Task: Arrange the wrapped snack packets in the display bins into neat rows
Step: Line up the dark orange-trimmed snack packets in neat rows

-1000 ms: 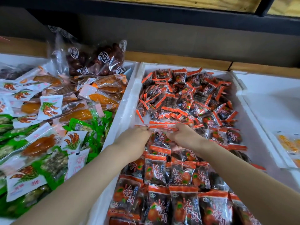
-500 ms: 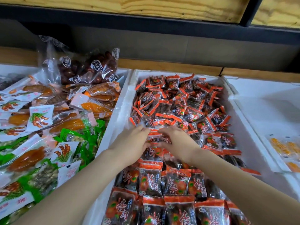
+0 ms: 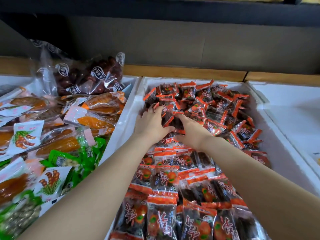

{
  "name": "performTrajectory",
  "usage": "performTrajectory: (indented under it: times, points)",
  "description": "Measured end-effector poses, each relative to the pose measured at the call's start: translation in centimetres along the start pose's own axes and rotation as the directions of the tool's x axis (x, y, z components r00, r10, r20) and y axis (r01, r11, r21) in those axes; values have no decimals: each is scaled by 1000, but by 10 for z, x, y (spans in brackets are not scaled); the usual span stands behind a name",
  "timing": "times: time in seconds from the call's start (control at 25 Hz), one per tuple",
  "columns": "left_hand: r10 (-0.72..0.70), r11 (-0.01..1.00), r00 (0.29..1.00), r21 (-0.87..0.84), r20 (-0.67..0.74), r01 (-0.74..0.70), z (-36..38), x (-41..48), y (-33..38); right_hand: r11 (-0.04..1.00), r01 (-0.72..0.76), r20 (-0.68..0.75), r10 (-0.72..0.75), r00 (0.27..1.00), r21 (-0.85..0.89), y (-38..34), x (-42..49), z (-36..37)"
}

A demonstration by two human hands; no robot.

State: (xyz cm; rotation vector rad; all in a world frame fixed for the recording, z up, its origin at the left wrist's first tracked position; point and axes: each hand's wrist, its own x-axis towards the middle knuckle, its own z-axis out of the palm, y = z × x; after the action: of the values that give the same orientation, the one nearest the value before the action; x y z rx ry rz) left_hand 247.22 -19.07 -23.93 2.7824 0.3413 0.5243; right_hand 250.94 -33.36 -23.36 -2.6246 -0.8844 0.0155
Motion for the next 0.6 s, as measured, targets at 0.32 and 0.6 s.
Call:
performTrajectory:
  times: [0.32, 0.6]
  points:
    - [30, 996, 991, -80, -130, -41, -2, 1, 2, 936, 18, -100, -57, 993, -353, -5, 1, 2]
    - [29, 958, 972, -270, -234, -93, -5, -7, -2, 974, -85, -280, 143, 949, 209, 17, -11, -20]
